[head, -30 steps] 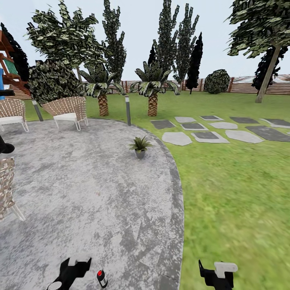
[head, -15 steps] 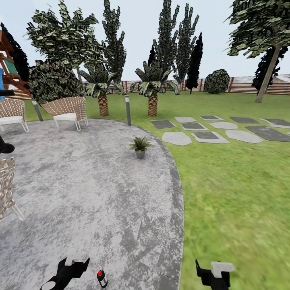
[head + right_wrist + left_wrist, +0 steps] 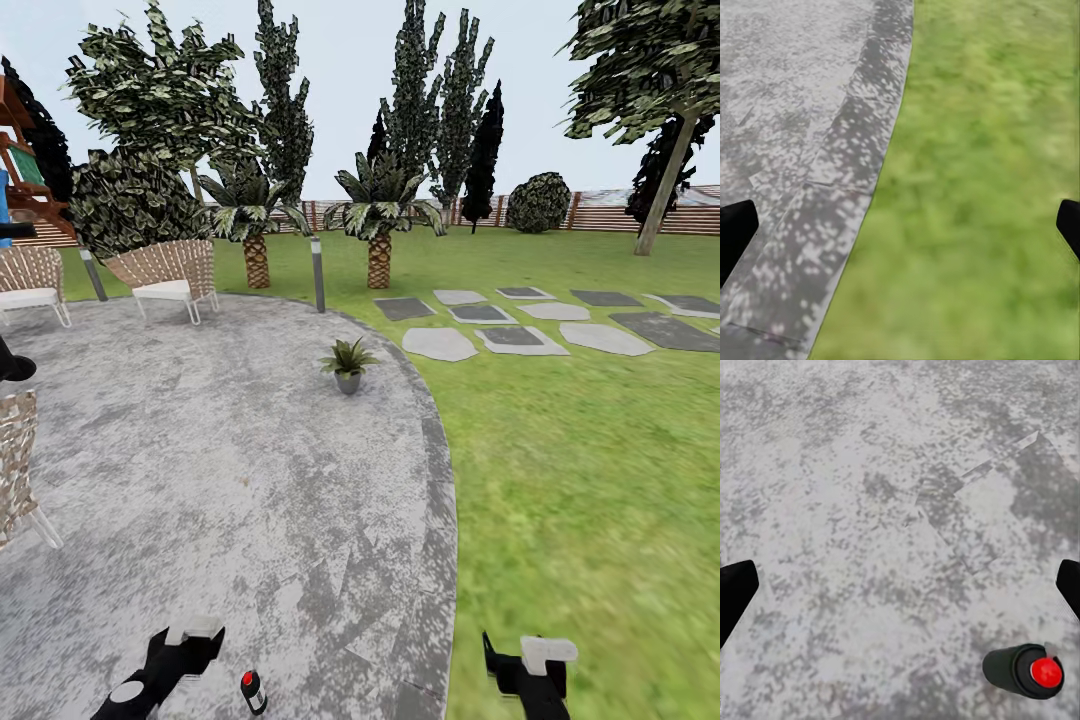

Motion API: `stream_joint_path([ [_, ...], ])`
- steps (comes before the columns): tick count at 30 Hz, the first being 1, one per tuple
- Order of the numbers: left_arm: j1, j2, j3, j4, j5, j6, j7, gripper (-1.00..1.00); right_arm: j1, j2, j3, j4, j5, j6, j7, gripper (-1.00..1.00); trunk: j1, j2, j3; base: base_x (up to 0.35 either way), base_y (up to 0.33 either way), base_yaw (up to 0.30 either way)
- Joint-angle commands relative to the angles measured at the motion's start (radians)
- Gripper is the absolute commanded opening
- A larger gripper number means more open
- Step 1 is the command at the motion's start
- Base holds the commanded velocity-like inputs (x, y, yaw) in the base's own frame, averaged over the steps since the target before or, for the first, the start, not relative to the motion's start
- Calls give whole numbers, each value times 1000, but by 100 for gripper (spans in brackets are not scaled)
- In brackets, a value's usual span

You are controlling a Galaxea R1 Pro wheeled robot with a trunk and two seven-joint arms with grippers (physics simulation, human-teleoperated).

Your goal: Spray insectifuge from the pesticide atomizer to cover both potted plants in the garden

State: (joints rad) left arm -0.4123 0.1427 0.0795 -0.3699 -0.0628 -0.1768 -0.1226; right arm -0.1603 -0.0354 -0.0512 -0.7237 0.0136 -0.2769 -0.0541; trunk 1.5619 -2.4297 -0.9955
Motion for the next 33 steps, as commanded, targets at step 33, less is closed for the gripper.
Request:
stream_joint_path([
  [33, -115, 20, 14, 11, -10, 19, -20, 100, -185, -10, 2, -270, 2, 267, -1, 100, 43, -73, -71, 0, 0, 0],
])
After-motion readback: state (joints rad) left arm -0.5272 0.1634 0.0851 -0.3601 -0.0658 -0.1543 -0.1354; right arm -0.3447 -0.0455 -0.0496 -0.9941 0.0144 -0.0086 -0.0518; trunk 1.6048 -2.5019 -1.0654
